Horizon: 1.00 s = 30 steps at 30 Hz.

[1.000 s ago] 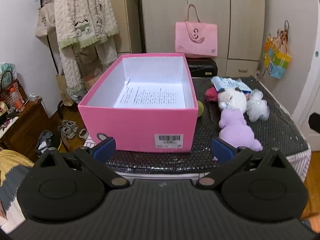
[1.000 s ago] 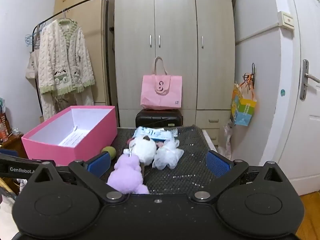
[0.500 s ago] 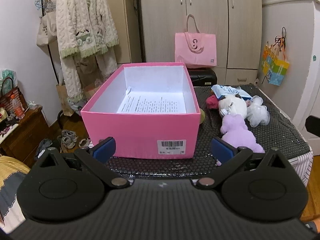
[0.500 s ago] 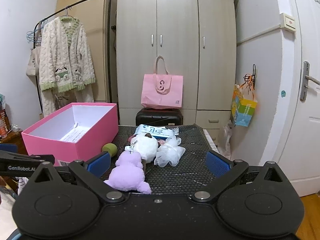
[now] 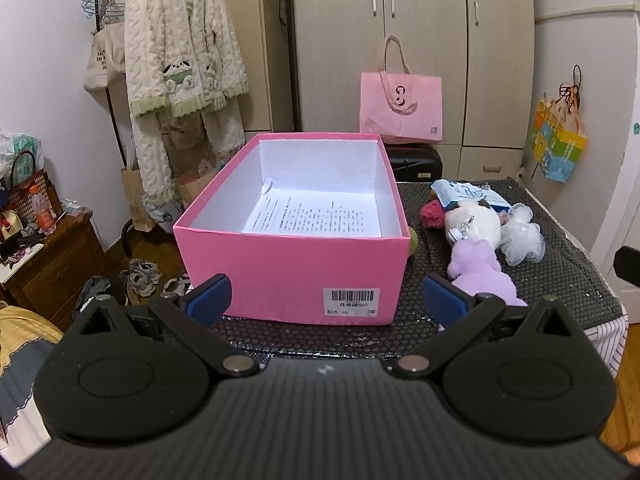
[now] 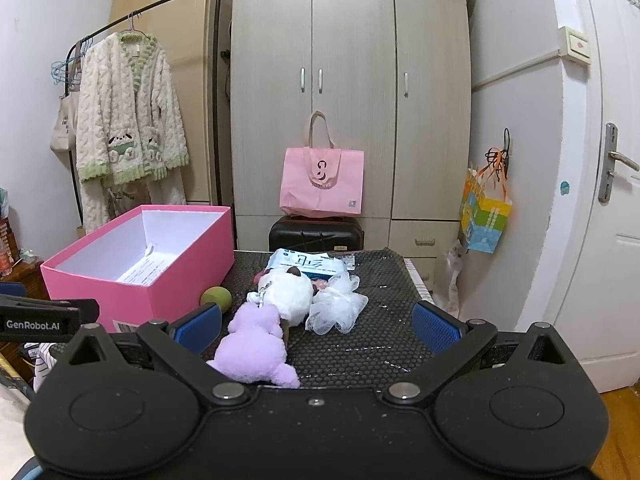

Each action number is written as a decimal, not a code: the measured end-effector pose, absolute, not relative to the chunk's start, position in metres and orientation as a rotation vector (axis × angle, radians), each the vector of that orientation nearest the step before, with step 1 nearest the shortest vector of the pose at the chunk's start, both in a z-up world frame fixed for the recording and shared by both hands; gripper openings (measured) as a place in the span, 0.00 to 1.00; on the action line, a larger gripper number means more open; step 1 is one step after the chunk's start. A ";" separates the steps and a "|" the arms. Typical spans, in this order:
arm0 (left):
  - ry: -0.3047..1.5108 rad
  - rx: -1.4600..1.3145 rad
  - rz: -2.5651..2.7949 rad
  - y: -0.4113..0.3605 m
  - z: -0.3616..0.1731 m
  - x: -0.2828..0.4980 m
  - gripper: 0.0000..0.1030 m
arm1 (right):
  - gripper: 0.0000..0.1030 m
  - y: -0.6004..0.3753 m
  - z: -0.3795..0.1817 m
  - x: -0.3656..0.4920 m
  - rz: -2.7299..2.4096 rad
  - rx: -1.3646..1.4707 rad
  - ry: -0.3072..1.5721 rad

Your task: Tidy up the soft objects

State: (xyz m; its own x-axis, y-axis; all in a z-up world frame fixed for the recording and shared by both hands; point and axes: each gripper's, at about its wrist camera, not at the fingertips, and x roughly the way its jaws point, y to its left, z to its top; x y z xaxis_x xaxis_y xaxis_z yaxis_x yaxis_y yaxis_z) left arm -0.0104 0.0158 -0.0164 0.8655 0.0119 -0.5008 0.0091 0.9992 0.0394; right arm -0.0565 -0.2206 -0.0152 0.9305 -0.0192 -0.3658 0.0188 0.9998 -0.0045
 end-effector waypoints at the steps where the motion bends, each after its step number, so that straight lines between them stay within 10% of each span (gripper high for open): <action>1: 0.526 0.042 0.005 0.016 -0.017 -0.010 1.00 | 1.00 -0.220 -0.015 -0.056 -0.021 -0.001 0.376; 30: 0.501 0.054 0.007 0.015 -0.022 -0.009 1.00 | 1.00 -0.221 -0.021 -0.045 -0.036 0.000 0.393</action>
